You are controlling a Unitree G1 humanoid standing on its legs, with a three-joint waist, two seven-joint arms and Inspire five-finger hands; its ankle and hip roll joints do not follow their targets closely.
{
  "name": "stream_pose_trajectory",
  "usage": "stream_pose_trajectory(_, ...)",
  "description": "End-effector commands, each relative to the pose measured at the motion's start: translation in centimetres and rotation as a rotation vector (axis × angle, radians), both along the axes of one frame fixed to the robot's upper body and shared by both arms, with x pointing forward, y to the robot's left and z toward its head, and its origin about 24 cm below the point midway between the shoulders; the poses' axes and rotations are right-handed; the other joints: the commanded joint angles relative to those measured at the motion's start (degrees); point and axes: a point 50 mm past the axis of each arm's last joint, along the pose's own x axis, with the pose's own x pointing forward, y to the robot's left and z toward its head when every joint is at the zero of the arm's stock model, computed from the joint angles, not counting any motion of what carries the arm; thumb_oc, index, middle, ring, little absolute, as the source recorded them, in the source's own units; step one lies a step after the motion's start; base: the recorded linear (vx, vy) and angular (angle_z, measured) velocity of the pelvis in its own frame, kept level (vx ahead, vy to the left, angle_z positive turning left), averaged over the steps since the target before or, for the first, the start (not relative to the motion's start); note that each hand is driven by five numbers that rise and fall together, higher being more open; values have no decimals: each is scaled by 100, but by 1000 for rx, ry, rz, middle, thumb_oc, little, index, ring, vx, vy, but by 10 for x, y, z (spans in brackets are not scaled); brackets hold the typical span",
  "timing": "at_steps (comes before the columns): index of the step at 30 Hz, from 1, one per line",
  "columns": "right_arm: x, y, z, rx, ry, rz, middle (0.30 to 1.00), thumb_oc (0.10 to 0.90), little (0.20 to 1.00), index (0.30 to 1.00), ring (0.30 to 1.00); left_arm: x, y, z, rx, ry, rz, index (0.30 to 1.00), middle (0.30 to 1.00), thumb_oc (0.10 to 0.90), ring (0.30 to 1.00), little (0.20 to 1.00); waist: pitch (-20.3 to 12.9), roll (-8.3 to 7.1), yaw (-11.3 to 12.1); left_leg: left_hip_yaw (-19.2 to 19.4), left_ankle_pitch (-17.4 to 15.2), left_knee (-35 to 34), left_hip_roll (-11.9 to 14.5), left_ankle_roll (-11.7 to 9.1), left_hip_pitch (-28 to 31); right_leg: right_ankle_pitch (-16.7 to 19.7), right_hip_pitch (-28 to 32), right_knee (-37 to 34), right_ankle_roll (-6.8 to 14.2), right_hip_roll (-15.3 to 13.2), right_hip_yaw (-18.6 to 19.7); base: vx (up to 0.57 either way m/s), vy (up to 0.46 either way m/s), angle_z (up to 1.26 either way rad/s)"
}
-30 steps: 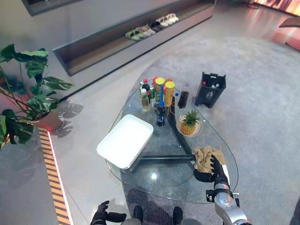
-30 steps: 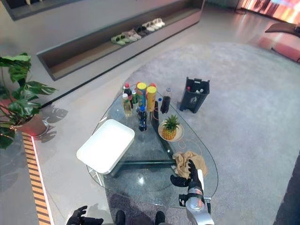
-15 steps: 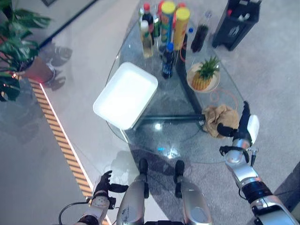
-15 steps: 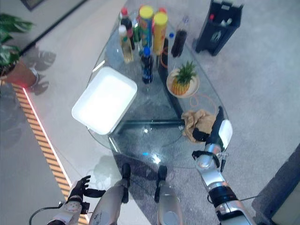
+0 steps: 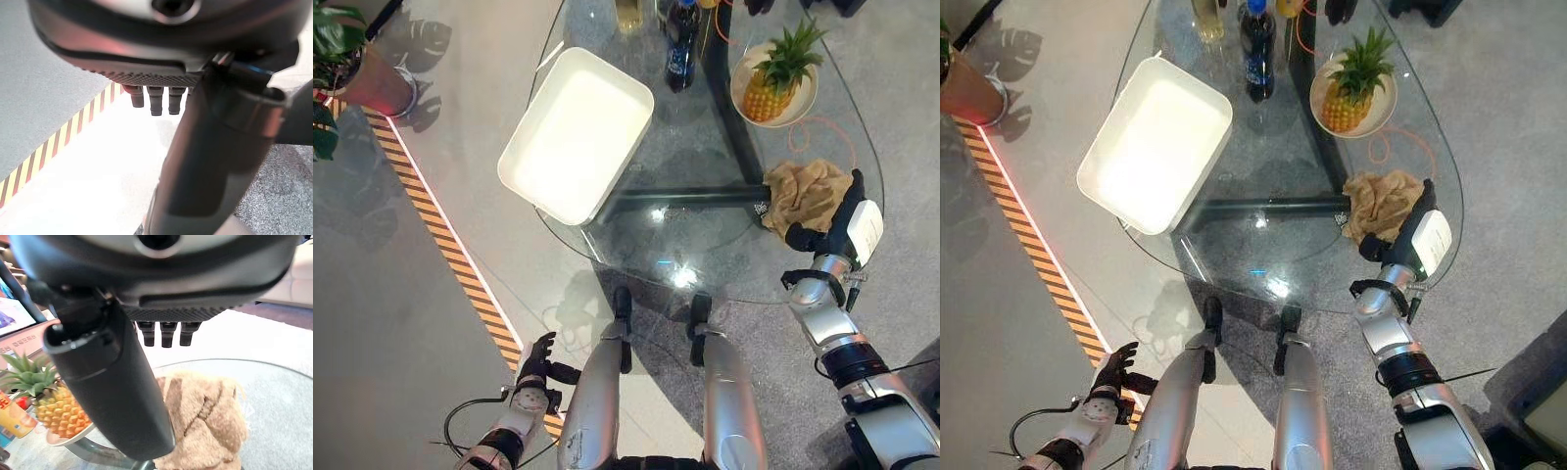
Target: Wipe the table with a cloth and put it in the basket.
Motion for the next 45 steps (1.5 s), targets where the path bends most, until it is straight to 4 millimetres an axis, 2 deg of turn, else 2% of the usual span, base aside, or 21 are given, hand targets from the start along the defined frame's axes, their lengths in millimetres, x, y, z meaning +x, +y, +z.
stream_pose_trajectory(1, -5, -29, 44, -60, -205, -127, 900, 800, 900, 900, 900, -9, 2, -2, -9, -10, 36, 900, 900, 800, 900, 900, -122, -100, -14, 303, -700, 889, -214, 244, -329, 130, -27, -132, -84, 325, -239, 0, 0, 0)
stream_pose_trajectory(7, -5, -42, 62, -36, -257, -177, 900, 800, 900, 900, 900, -4, 0, 3, -32, -40, 41, 900, 900, 800, 900, 900, -122, -75, -12, 304, -748, 1136, -213, 233, -707, 120, -390, 58, -105, 329, -257, 0, 0, 0)
stream_pose_trajectory(21, 7, -46, 101, -39, -283, -66, 900, 800, 900, 900, 900, 2, -2, 9, -41, -64, 37, 900, 900, 800, 900, 900, -122, -2, 89, 184, -821, 1588, -201, 244, -1457, 95, -1187, 513, -190, 279, -248, 15, 2, 0)
stream_pose_trajectory(22, 9, -45, 101, -21, -276, -51, 900, 800, 900, 900, 900, -1, -2, 7, -43, -56, 35, 900, 900, 800, 900, 900, -122, 10, 106, 149, -1003, 1669, -199, 207, -1365, -81, -1116, 627, -142, 290, -210, 102, 8, 2)
stream_pose_trajectory(29, 17, -47, 108, -5, -217, -32, 900, 800, 900, 900, 900, 3, -5, 9, -63, -74, 38, 900, 900, 800, 900, 900, -122, 55, 179, 155, -1064, 1856, -210, 225, -1623, -119, -1386, 815, -178, 251, -250, 48, 12, 3)
stream_pose_trajectory(36, 18, -61, 113, -3, -172, -41, 900, 800, 900, 900, 900, 5, -5, 13, -64, -92, 22, 900, 900, 800, 900, 900, -122, 142, 222, 174, -1148, 2171, -223, 251, -2031, -114, -1815, 1113, -193, 186, -251, 16, 12, 1)
stream_pose_trajectory(45, 23, -67, 120, 36, -136, -22, 900, 800, 900, 900, 900, 6, -6, 15, -77, -106, 14, 900, 900, 800, 900, 900, -122, 230, 267, 216, -1178, 2379, -241, 258, -2364, -142, -2155, 1364, -229, 146, -251, 4, 7, 1)
